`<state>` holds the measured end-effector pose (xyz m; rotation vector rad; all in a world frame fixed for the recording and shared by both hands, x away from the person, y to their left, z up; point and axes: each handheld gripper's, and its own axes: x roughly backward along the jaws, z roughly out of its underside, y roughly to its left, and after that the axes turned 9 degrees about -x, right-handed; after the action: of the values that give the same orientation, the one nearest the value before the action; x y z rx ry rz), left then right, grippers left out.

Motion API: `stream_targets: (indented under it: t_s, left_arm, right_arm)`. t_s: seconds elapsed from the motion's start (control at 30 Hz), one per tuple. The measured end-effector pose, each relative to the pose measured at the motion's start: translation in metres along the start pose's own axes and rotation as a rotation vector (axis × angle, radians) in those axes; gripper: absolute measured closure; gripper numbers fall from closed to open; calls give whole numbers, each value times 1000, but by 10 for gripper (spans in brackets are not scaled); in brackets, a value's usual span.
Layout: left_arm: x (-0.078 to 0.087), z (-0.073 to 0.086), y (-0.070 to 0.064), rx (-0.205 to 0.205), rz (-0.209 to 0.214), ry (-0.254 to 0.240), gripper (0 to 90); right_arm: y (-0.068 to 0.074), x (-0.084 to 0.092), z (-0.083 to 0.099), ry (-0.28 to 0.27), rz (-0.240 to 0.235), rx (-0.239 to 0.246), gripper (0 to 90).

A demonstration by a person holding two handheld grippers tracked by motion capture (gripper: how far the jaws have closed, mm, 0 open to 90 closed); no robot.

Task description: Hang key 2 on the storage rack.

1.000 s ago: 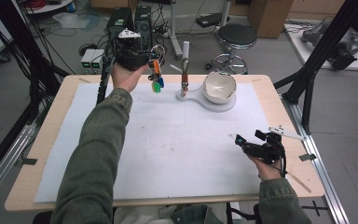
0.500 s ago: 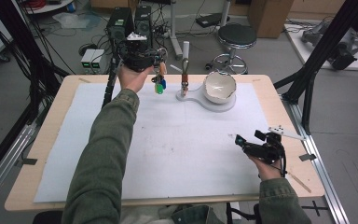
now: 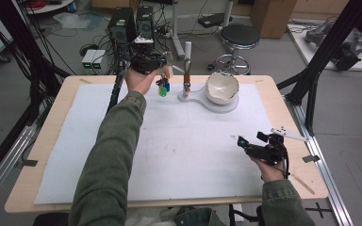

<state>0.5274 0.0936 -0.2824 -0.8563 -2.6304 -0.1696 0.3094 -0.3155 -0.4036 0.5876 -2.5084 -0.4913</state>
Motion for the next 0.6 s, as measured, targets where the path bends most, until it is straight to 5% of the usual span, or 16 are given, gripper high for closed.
stream_targets:
  t_s: [0.6]
  left_arm:
    - [-21,6,-17,-4,44,29,866]
  right_arm:
    - [-2,2,1,0,4,0,7]
